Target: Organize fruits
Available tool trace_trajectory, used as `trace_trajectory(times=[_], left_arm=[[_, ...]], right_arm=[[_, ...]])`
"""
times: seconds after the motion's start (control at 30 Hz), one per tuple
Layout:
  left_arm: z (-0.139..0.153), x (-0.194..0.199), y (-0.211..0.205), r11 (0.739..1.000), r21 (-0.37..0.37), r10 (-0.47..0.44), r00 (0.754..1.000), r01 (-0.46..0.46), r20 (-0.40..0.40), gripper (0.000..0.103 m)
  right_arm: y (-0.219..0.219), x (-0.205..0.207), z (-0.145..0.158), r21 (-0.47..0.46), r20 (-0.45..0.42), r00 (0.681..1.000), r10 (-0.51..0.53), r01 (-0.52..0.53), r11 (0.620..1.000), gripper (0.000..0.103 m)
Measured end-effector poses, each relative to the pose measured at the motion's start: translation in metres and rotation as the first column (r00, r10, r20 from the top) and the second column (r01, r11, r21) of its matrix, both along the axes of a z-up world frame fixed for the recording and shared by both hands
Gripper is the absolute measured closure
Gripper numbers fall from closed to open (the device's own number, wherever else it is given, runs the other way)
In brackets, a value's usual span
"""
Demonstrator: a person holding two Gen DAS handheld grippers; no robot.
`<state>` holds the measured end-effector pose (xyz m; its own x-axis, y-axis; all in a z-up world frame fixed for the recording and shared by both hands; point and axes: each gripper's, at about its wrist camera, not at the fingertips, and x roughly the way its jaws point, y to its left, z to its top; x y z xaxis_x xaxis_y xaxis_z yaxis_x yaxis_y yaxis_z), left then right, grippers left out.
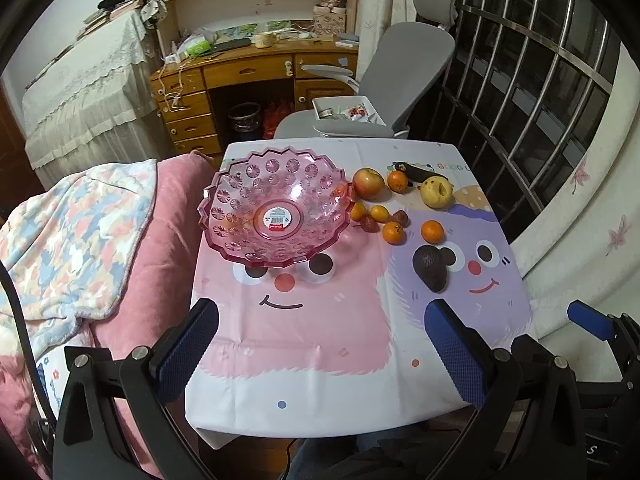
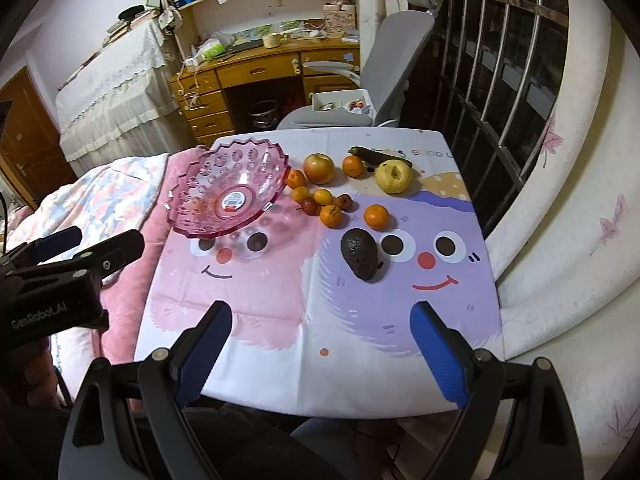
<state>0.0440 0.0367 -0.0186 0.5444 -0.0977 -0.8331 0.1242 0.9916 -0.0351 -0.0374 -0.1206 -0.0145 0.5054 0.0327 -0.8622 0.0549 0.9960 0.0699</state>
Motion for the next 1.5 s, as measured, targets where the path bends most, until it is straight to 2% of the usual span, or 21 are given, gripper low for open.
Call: trace_trajectory(times=[0.2,0.4,0.77,0.9,1.03,1.23,1.37,1.5], left_arm=[[-0.007,0.009,0.007,0.998,-0.036,-0.051,0.999,0.05,-0.018,0.001],[-0.017,0.023,0.006,0.995,-0.047,-0.085,0.995,0.083,-0.049,0.001],[-0.026,0.063,0.004,0.995,-0.064,-0.074,0.995,0.07,-0.06,0.001],[-0.027,0.083,-0.006,0.995,-0.067,-0.084,0.995,0.08,-0.056,0.001],[-0.036,0.109,-0.019,0.993,-0.075,-0.097,0.992,0.091,-0.085,0.001],[-0.063,0.146,-0.049,0.992,-0.075,-0.113,0.981,0.102,-0.156,0.001],[-0.089,0.173,-0.073,0.991,-0.084,-0.124,0.968,0.108,-0.22,0.001],[-0.118,0.195,-0.09,0.991,-0.098,-0.118,0.95,0.093,-0.291,0.001]], right_arm=[[0.01,0.002,-0.001,-0.045,0.022,1.0,-0.016,0.017,0.999,0.012],[0.014,0.005,-0.003,-0.039,0.037,0.999,-0.001,0.002,0.999,0.012],[0.004,0.022,-0.005,-0.003,0.054,0.998,0.026,-0.026,1.0,0.012],[-0.004,0.038,-0.01,0.018,0.057,0.997,0.057,-0.058,0.998,0.012],[-0.011,0.056,-0.017,0.045,0.056,0.992,0.114,-0.117,0.992,0.012],[-0.022,0.084,-0.043,-0.011,0.028,0.983,0.18,-0.18,0.984,0.012],[-0.035,0.101,-0.072,-0.065,0.029,0.974,0.224,-0.222,0.973,0.012],[-0.047,0.114,-0.103,-0.046,0.038,0.965,0.26,-0.259,0.965,0.012]])
